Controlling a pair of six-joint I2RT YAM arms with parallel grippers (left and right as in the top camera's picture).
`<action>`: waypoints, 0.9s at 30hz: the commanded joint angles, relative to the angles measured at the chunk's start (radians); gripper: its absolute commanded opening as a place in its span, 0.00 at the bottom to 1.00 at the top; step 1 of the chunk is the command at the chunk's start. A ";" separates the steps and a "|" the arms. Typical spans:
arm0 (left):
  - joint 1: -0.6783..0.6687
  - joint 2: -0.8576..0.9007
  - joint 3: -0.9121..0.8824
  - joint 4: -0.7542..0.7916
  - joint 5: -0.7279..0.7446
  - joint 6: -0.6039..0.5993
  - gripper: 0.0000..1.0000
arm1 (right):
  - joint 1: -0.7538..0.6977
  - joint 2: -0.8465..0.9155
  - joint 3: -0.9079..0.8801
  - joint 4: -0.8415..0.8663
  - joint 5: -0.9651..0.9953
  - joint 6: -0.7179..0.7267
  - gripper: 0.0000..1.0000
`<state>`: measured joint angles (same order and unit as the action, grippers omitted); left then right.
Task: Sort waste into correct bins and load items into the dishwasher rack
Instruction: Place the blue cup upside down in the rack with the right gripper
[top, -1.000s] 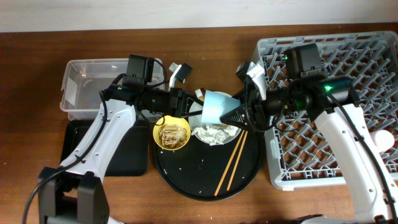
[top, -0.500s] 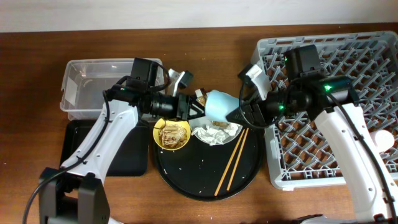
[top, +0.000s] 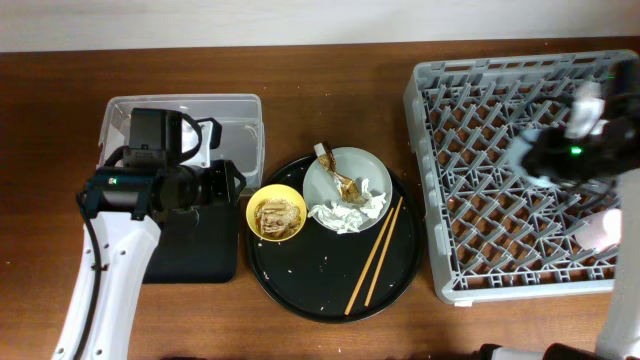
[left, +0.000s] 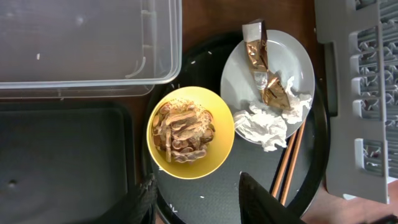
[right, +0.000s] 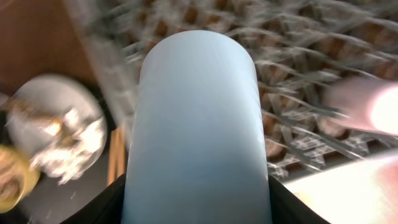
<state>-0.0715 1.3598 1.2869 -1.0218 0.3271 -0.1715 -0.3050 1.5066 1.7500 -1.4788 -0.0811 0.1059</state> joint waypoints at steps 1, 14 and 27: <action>0.003 -0.014 0.008 0.004 -0.021 0.016 0.42 | -0.148 0.073 0.044 -0.026 0.123 0.046 0.40; 0.003 -0.014 0.008 0.011 -0.021 0.016 0.42 | -0.263 0.334 -0.027 -0.111 0.140 0.045 0.41; 0.003 -0.014 0.008 0.010 -0.021 0.016 0.66 | -0.263 0.333 -0.161 -0.017 -0.004 0.045 0.75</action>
<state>-0.0715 1.3594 1.2869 -1.0107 0.3092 -0.1646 -0.5632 1.8385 1.5963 -1.4914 -0.0196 0.1535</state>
